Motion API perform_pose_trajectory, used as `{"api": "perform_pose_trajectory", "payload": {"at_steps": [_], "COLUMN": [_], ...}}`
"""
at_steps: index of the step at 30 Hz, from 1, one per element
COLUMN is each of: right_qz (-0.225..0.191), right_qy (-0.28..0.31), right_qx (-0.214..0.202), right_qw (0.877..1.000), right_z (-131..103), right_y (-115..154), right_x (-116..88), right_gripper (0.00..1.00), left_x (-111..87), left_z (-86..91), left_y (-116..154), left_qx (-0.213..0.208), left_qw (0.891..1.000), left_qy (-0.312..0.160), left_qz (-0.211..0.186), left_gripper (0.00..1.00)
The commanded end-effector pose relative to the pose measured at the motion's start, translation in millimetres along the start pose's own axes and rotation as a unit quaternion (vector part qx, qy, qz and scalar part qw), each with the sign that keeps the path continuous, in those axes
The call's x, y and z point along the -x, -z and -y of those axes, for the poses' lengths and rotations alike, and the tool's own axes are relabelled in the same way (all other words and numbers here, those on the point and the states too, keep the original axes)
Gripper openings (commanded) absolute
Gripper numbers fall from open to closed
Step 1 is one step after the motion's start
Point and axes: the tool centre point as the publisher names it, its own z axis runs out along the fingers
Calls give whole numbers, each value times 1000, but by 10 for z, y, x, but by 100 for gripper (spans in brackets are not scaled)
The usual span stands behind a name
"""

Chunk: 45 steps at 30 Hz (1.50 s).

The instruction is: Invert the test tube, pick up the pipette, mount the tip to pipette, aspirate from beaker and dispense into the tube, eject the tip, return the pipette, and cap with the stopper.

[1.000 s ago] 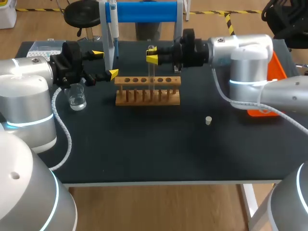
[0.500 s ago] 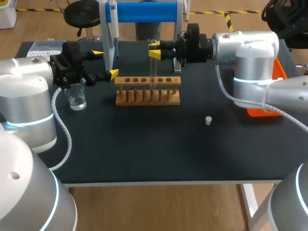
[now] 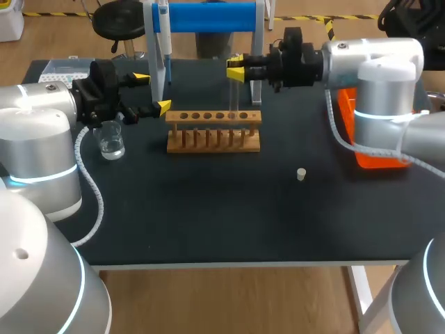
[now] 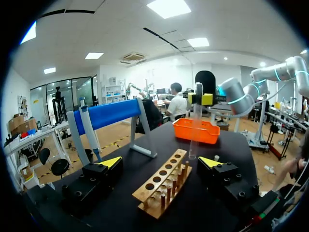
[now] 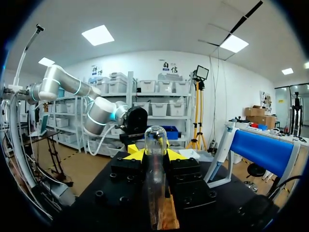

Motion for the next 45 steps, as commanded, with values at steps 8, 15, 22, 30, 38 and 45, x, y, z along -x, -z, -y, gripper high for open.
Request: {"api": "perform_pose_trajectory", "payload": {"at_steps": [8, 15, 22, 30, 38, 45], "right_qz": [16, 16, 16, 35, 27, 6], "right_qy": [-3, -3, -3, -155, -322, -469], "right_qx": [3, 3, 3, -4, 3, -3], "right_qw": [1000, 1000, 1000, 987, 946, 883], "right_z": [-74, -74, -74, 46, 130, 197], "right_y": [134, 134, 134, 191, 221, 213], "right_x": [-149, -149, -149, -76, 47, 105], "right_gripper": [0, 0, 0, 0, 0, 0], "left_x": [-14, -14, -14, -14, -14, -14], "left_z": [-7, -7, -7, -7, -7, -7], "left_y": [-5, -5, -5, -5, -5, -5], "left_qx": [-2, -2, -2, -2, -2, -2], "left_qw": [1000, 1000, 1000, 1000, 1000, 1000], "left_qy": [-1, -1, -1, -1, -1, -1], "left_qz": [3, 3, 3, 3, 3, 3], "left_gripper": [100, 100, 100, 100, 100, 100]}}
